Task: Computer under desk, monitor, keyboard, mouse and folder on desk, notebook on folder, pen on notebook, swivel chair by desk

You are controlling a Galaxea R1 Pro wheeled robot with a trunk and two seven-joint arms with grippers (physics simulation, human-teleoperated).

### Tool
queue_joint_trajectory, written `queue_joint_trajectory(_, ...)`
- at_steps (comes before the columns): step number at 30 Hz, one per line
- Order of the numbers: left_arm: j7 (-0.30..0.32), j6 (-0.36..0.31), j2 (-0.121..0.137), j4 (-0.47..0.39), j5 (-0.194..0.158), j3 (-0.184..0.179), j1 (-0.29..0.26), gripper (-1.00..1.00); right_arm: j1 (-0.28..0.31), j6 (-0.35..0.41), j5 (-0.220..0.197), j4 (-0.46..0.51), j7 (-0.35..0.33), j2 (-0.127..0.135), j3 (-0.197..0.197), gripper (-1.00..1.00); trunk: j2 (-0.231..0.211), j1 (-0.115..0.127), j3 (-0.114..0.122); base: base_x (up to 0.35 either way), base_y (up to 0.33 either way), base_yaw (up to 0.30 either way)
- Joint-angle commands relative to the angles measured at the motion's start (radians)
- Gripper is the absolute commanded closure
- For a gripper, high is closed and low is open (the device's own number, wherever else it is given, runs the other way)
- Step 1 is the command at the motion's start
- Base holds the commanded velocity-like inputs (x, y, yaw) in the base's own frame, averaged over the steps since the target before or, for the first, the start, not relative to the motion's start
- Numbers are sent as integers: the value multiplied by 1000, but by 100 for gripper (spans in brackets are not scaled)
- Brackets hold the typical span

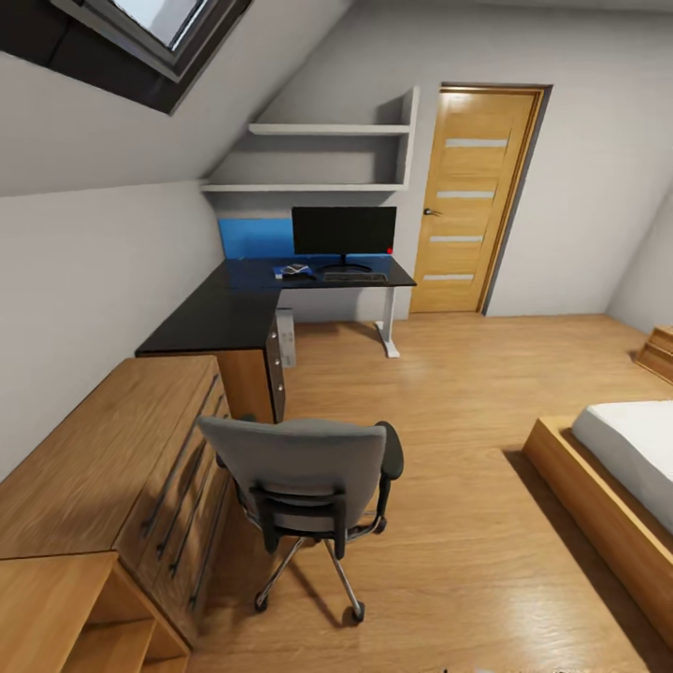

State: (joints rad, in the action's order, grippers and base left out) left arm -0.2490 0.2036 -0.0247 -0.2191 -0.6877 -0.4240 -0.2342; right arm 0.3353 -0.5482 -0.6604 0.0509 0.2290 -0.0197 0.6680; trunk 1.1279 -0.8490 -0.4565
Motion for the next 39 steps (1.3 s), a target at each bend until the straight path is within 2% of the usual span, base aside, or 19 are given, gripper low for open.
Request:
queue_joint_trajectory(1, -6, 3, 1, 0, -7, -9, -1, -100, 1, -1, -2, 0, 7, 0, 8, -100, 1, 0, -1, -15, 54, -86)
queue_joint_trajectory(39, -6, 4, 0, 0, -7, -10, -1, -100, 1, -9, -4, -39, 6, 6, 5, -100, 1, 0, 0, -51, 38, -5)
